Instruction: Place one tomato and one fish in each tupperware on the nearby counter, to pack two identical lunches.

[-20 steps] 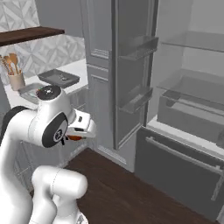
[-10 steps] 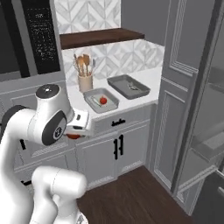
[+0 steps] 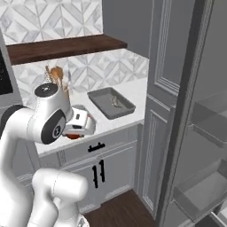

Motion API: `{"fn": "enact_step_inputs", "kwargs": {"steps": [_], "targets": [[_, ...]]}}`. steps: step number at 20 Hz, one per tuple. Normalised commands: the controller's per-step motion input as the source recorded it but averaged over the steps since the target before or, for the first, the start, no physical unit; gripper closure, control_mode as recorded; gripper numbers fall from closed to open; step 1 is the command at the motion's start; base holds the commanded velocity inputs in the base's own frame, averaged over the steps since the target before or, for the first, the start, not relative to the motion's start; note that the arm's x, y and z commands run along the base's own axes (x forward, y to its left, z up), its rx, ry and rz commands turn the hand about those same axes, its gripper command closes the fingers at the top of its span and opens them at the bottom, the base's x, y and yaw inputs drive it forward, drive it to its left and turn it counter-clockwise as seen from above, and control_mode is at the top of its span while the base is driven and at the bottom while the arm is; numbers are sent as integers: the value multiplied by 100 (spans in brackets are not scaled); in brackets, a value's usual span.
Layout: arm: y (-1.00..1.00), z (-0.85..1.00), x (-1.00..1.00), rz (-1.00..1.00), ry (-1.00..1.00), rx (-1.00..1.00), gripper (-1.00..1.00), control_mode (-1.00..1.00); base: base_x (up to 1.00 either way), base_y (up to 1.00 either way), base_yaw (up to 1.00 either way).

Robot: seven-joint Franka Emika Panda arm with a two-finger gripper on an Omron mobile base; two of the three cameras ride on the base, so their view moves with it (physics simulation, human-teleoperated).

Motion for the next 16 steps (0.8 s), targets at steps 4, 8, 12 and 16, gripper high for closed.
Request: {"fn": "enact_step_inputs", "kwargs": {"steps": [4, 8, 12, 16], "targets": [[0, 0, 0, 0, 0, 0, 100, 100, 99, -16, -16], [0, 0, 0, 0, 0, 0, 100, 100, 81, 29, 0], [0, 0, 0, 0, 0, 0, 100, 100, 35, 10, 2], [0, 0, 0, 0, 0, 0, 100, 100, 2, 0, 0]]}}
